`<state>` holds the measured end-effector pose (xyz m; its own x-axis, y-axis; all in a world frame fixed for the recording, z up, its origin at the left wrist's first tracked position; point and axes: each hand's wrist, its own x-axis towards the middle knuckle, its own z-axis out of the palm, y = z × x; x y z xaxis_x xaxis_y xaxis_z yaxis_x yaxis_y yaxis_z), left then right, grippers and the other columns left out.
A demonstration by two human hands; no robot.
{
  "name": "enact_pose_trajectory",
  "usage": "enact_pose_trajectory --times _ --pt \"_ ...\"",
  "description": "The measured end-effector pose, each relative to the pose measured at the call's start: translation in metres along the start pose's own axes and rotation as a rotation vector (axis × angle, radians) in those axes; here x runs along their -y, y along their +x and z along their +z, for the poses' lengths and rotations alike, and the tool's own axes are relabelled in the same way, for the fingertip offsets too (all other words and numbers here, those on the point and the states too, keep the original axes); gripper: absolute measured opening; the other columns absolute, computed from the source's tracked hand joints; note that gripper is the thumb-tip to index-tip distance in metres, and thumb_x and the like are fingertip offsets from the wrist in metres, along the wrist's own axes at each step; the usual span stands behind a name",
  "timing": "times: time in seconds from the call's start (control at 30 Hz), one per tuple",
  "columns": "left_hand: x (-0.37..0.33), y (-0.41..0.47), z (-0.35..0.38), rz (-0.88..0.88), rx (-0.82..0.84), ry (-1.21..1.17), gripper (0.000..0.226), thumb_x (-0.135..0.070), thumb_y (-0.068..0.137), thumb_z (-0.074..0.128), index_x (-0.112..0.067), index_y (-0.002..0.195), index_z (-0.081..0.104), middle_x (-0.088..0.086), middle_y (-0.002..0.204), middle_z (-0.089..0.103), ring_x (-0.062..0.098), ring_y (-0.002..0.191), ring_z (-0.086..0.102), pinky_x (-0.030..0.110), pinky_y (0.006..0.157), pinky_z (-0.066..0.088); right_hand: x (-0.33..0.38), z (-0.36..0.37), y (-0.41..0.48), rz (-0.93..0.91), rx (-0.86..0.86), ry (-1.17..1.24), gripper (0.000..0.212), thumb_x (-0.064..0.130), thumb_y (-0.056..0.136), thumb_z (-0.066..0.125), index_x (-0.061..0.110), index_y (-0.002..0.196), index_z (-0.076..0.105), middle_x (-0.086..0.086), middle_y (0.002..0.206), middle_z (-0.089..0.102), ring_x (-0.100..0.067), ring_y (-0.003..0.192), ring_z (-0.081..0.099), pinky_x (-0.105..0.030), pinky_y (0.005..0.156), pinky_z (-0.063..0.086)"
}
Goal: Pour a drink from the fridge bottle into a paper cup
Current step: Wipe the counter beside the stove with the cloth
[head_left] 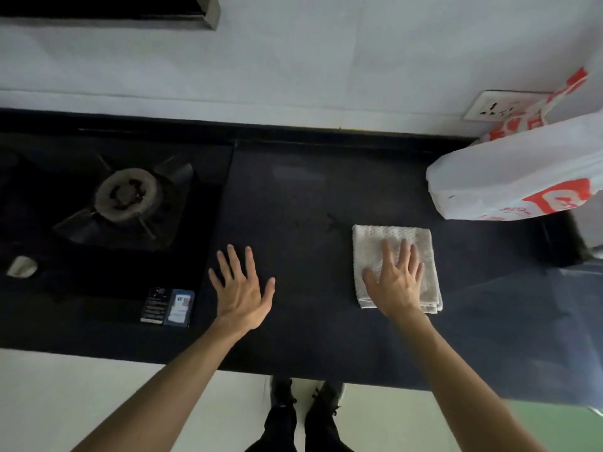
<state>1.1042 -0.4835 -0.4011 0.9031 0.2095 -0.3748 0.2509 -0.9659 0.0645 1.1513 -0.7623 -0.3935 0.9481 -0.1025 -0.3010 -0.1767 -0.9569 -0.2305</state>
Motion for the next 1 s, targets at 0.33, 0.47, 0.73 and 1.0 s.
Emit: enact_pose_trajectory --times 0.33,0.47,0.73,1.0 --pt "0.009 0.004 0.028 -0.022 -0.078 -0.016 0.085 -0.058 0.094 0.029 -0.011 0.159 0.001 0.024 0.165 -0.006 0.044 0.152 -0.006 0.066 0.119 0.008 -0.003 0.024 0.021 0.054 -0.097 -0.024 0.072 0.058 0.093 0.024 0.033 0.158 0.002 -0.014 0.165 -0.009 -0.040 0.149 -0.014 -0.065 0.116 -0.007" --pt "0.010 0.006 0.033 -0.022 -0.100 -0.006 0.085 -0.061 0.092 0.019 -0.011 0.160 0.004 0.023 0.165 -0.005 0.043 0.152 -0.003 0.066 0.118 0.011 0.000 0.028 0.030 0.070 -0.087 -0.053 0.075 0.062 0.091 0.016 0.032 0.158 -0.002 -0.015 0.165 -0.010 -0.043 0.148 -0.016 -0.068 0.115 -0.007" --pt "0.011 0.007 0.035 -0.019 -0.133 -0.015 0.087 -0.061 0.090 0.024 -0.010 0.159 0.011 0.023 0.165 0.000 0.043 0.152 0.001 0.068 0.117 0.014 0.049 0.025 0.072 0.094 -0.080 -0.058 0.080 0.070 0.091 0.015 0.033 0.155 -0.014 -0.023 0.162 -0.017 -0.051 0.144 -0.021 -0.074 0.109 -0.008" --pt "0.009 0.006 0.034 -0.033 -0.127 0.011 0.088 -0.061 0.089 0.026 -0.010 0.159 0.013 0.024 0.165 0.003 0.044 0.152 0.004 0.068 0.116 0.018 0.131 0.041 0.081 -0.280 -0.026 -0.180 0.078 0.070 0.091 0.010 0.033 0.154 -0.019 -0.023 0.161 -0.021 -0.052 0.143 -0.022 -0.075 0.110 -0.004"
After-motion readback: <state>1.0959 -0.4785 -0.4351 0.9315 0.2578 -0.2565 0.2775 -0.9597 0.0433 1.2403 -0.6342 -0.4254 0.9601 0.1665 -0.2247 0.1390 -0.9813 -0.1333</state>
